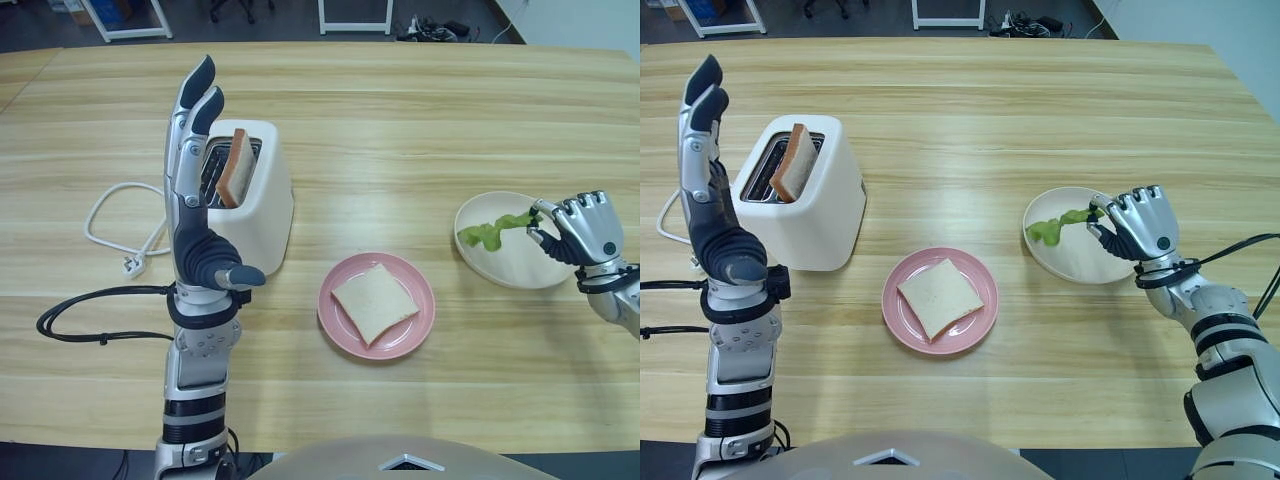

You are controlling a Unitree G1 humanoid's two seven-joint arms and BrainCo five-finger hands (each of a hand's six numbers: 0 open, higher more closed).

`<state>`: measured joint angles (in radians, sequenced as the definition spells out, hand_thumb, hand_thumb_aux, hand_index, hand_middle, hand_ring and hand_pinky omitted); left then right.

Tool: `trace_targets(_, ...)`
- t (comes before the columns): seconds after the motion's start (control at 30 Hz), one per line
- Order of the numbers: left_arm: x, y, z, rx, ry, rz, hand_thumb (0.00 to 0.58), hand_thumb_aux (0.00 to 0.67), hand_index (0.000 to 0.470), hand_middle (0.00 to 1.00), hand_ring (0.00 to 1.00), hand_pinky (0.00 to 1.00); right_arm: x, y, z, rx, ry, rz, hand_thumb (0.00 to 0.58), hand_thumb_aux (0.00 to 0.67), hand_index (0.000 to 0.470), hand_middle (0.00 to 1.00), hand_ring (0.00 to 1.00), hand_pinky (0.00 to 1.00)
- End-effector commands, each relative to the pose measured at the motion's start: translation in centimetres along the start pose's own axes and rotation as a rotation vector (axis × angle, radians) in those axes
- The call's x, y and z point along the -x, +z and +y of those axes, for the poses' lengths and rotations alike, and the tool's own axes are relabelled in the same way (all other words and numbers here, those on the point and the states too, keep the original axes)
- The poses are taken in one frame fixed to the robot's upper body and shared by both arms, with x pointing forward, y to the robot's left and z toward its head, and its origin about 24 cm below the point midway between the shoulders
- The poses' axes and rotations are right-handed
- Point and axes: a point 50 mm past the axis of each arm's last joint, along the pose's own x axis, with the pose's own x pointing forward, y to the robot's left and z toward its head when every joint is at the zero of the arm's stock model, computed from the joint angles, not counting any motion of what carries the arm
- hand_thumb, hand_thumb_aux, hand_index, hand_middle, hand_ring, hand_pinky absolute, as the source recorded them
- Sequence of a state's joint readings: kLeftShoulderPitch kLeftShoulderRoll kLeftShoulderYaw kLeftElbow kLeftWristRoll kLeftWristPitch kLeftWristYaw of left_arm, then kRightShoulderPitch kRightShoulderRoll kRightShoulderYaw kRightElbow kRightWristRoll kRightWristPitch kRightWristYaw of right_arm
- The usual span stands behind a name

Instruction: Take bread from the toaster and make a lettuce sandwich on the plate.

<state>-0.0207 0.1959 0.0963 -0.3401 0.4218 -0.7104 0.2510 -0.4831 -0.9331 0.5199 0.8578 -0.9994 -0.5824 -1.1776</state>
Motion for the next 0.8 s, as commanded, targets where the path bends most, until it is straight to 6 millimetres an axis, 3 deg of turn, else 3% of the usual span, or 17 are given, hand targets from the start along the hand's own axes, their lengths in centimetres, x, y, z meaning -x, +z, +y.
trace_targets(0.03,-0.1,-0.2,-0.2,-0.001,-0.007,0.001,0.0,0.0,0.0,0.0,0.0,0.0,-0.5,1.1,-1.0,-0.013,-0.046,-0.057,0.58,0.67,0.47,1.0,1.0,1.0)
trace_targets(0.27,-0.3,-0.5,-0.6,0.01,-0.008,0.003,0.0,0.0,0.0,0.0,0.0,0.0,-3.2,5.3,-2.9,-0.109,-0.158,-0.187,0.58,0.67,0.47,1.0,1.0,1.0)
trace_targets(0.53,-0.3,-0.9,-1.0,0.016,-0.009,0.001,0.0,0.0,0.0,0.0,0.0,0.0,-6.7,8.4,-3.9,-0.204,-0.263,-0.243,0.58,0.67,0.47,1.0,1.0,1.0)
trace_targets(0.8,-0.2,-0.8,-1.3,0.02,-0.01,0.002,0.0,0.0,0.0,0.0,0.0,0.0,-7.6,11.3,-2.1,-0.312,-0.227,-0.278,0.58,0.67,0.47,1.0,1.0,1.0)
